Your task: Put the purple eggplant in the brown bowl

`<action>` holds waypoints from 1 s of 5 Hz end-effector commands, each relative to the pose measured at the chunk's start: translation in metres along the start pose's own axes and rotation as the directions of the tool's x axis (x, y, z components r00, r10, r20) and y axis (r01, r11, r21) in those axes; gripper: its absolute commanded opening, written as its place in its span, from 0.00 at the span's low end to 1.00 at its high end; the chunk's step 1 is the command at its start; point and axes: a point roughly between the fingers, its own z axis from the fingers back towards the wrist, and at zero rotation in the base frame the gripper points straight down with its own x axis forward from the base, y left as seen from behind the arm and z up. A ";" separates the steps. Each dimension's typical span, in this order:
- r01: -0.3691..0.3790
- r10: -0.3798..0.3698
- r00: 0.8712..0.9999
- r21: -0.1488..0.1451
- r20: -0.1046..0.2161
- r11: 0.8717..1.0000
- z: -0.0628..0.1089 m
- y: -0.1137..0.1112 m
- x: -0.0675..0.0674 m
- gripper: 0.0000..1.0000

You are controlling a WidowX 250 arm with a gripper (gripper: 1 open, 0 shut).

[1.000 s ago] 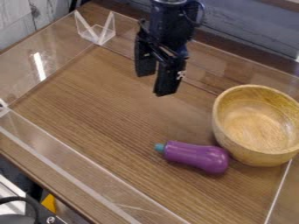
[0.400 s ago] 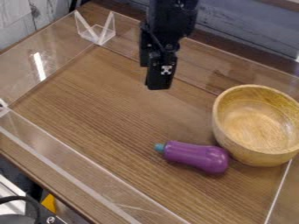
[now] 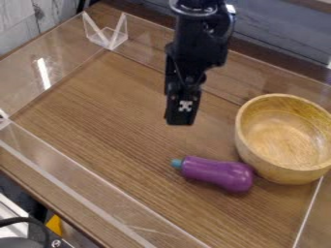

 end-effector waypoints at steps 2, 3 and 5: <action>0.018 -0.019 0.999 0.023 0.035 1.000 -0.010 -0.020 0.001 1.00; 0.031 -0.032 0.999 0.034 0.022 0.999 -0.033 -0.028 0.003 1.00; 0.133 -0.132 0.991 0.081 -0.015 0.988 -0.064 -0.041 0.005 1.00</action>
